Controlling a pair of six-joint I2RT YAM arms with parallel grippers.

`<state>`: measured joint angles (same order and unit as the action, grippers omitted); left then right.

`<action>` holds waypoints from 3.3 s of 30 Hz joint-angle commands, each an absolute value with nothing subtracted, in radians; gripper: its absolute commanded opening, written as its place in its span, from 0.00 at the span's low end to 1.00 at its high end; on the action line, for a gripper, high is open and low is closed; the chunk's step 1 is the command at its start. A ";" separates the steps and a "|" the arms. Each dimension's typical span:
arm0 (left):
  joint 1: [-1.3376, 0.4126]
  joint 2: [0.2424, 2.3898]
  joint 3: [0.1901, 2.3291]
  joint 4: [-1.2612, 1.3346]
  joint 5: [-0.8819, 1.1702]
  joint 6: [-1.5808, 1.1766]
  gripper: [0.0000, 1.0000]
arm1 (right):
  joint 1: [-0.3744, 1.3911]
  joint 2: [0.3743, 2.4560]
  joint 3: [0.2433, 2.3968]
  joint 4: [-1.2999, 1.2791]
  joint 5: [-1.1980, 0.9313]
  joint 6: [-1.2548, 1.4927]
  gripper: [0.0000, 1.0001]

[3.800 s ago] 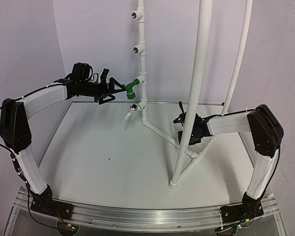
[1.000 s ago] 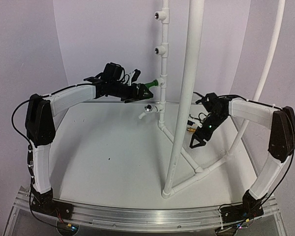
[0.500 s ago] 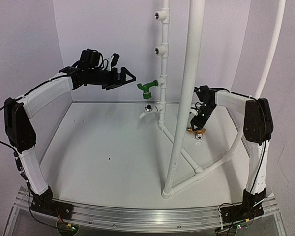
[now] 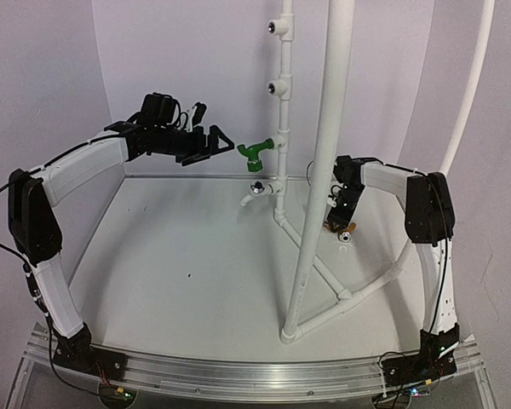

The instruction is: Install the water faucets

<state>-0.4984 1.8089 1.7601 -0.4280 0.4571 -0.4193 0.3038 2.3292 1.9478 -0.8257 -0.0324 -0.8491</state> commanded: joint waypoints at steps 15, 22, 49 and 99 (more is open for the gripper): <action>-0.499 1.515 1.502 -0.320 0.217 -0.502 1.00 | 0.313 2.218 2.035 -0.829 -0.226 -0.435 0.00; -0.501 1.390 1.262 -0.239 0.315 -0.607 1.00 | 0.315 2.059 1.937 -0.657 -0.306 0.200 0.00; -0.852 1.642 1.126 0.158 0.071 -0.524 0.75 | 0.548 1.926 1.531 -0.330 -0.643 1.171 0.00; -0.867 2.149 1.632 -0.392 -0.101 -0.508 0.68 | 0.287 1.903 1.528 -0.324 -0.703 0.105 0.98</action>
